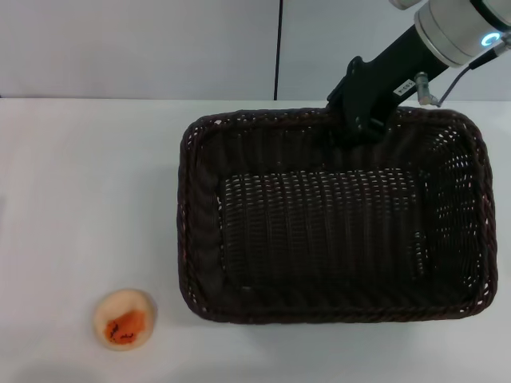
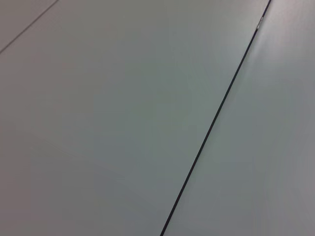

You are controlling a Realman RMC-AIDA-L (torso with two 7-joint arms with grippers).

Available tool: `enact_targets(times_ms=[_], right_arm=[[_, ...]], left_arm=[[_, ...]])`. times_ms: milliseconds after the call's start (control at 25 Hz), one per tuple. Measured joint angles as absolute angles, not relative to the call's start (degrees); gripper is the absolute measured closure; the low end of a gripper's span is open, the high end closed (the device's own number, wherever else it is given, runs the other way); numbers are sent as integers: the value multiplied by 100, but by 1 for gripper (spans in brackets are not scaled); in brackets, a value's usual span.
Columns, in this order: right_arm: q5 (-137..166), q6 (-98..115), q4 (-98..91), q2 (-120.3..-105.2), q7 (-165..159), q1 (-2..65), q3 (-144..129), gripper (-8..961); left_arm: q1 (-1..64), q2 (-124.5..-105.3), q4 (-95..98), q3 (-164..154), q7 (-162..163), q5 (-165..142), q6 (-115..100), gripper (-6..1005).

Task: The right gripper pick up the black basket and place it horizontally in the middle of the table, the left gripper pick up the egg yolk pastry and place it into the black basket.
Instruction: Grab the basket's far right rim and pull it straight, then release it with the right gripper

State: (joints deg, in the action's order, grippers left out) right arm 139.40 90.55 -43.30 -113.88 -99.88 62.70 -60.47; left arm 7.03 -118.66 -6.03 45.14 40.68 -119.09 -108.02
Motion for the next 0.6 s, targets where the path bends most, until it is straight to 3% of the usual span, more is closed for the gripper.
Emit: enact_targets(times_ms=[240, 600], right_arm=[[13940, 8885, -4147, -11395, -9858, 6291, -6047, 662], [13937, 8381, -4080, -11454, -9688, 6312, -6046, 406]], left_arm=[[678, -11865, -672, 4406, 4069, -11909, -10802, 358], [648, -11865, -686, 4282, 4076, -11909, -10802, 361]])
